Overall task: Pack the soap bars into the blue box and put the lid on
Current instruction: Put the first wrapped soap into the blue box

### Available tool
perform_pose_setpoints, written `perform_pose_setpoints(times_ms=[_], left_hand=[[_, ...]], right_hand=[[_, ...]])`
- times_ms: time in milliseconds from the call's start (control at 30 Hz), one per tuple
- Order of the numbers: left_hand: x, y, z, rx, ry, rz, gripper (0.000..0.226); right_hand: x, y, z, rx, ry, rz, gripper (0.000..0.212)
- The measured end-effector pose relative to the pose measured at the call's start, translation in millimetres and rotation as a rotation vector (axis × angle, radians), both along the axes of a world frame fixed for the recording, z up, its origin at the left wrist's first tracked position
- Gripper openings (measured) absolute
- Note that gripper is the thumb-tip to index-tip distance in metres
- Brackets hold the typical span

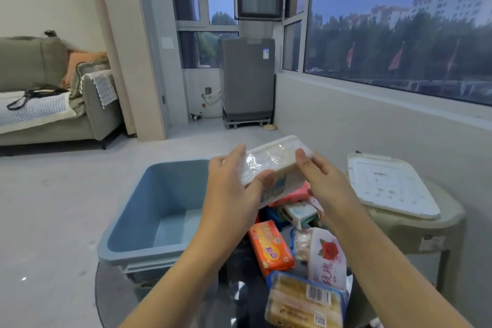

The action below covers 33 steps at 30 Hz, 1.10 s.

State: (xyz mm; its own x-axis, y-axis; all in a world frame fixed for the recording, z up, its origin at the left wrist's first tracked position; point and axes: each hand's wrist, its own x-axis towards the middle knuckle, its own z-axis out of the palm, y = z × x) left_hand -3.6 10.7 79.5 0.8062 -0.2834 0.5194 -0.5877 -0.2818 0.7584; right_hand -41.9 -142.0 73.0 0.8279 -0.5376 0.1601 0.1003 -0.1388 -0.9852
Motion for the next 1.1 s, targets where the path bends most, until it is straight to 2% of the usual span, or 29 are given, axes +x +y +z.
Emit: perform_pose_setpoints(times_ms=[67,133,300,467,533,600,667,767,833,867,967,1000,1100], left_hand=[[4,11,6,-0.022,-0.024,0.044,0.062],[9,24,9,-0.052,-0.03,0.099,0.06],[27,56,4,-0.063,0.011,0.233,0.057],[51,88,-5,-0.069,0.101,0.347,0.059],[63,100,-8,0.006,0.128,0.363,0.059],[75,114,-9,0.12,0.122,0.362,0.047],[84,129,-6,0.135,0.168,0.349,0.034],[100,151,-8,0.152,0.213,0.396,0.028],[112,159,-15,0.265,0.246,0.419,0.035],[118,161,-19,0.318,0.283,0.41,0.047],[126,165,-33,0.318,0.488,0.31,0.077],[128,167,-37,0.274,0.553,0.262,0.075],[134,172,-44,0.103,0.65,0.107,0.034]], right_hand=[[12,14,11,0.077,0.028,0.093,0.044],[26,32,20,0.178,0.042,0.195,0.037],[68,71,26,0.297,0.104,0.294,0.021],[113,106,20,0.333,0.234,0.354,0.024],[130,116,15,0.334,0.268,0.366,0.02],[145,120,11,0.309,0.313,0.375,0.02],[160,124,6,0.276,0.386,0.405,0.024],[181,137,-3,0.193,0.52,0.475,0.038],[193,144,-9,0.152,0.586,0.523,0.044],[199,147,-12,0.141,0.606,0.54,0.042],[213,153,-23,0.145,0.679,0.573,0.03],[218,155,-27,0.155,0.702,0.585,0.027],[233,164,-37,0.19,0.773,0.62,0.016]])
